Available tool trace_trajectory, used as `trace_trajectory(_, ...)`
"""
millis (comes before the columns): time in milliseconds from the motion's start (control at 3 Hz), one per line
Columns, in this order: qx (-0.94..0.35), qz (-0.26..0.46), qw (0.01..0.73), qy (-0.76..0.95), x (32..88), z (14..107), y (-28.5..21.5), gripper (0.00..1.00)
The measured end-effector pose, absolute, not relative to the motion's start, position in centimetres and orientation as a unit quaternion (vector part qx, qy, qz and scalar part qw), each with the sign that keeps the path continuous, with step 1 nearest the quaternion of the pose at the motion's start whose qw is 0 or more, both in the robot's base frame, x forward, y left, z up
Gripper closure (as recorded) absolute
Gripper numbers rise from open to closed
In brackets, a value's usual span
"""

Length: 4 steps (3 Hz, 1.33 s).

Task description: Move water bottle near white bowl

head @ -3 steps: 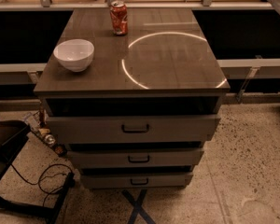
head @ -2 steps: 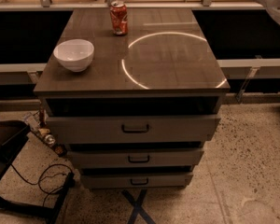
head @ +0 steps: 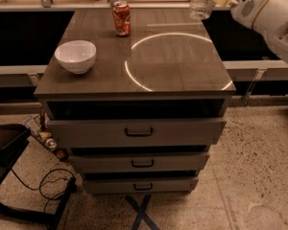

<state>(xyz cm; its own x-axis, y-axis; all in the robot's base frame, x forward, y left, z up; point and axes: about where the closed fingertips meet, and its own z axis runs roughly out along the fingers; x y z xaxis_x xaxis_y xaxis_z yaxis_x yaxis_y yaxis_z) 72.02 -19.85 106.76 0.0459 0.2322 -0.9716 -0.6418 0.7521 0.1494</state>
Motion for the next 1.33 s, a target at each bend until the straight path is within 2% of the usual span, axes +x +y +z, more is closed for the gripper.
trace_trajectory(667,-0.236,0.340,0.676,0.609,66.4,103.5,-13.3,1.00)
trace_trajectory(1333,-0.256,0.380,0.638,0.619,64.6,99.5,-8.3,1.00)
